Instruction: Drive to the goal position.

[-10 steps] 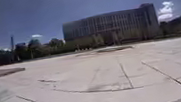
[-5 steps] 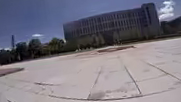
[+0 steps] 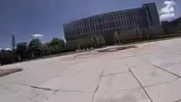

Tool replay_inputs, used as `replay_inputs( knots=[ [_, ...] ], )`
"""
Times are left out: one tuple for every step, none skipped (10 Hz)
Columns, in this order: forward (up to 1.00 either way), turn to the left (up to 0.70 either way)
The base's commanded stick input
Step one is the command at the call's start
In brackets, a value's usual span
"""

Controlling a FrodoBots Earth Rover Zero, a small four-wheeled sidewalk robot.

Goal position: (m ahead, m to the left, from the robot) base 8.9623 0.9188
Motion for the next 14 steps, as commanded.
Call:
replay_inputs(
  knots=[
    [0.50, 0.50],
    [0.50, 0.27],
    [0.50, 0.10],
    [0.50, 0.00],
    [0.50, 0.00],
    [0.50, 0.00],
    [0.50, 0.00],
    [0.50, 0.00],
    [0.50, 0.00],
    [0.50, 0.00],
    [0.50, 0.00],
    [0.50, 0.00],
    [0.50, 0.00],
    [0.50, 0.00]
  ],
)
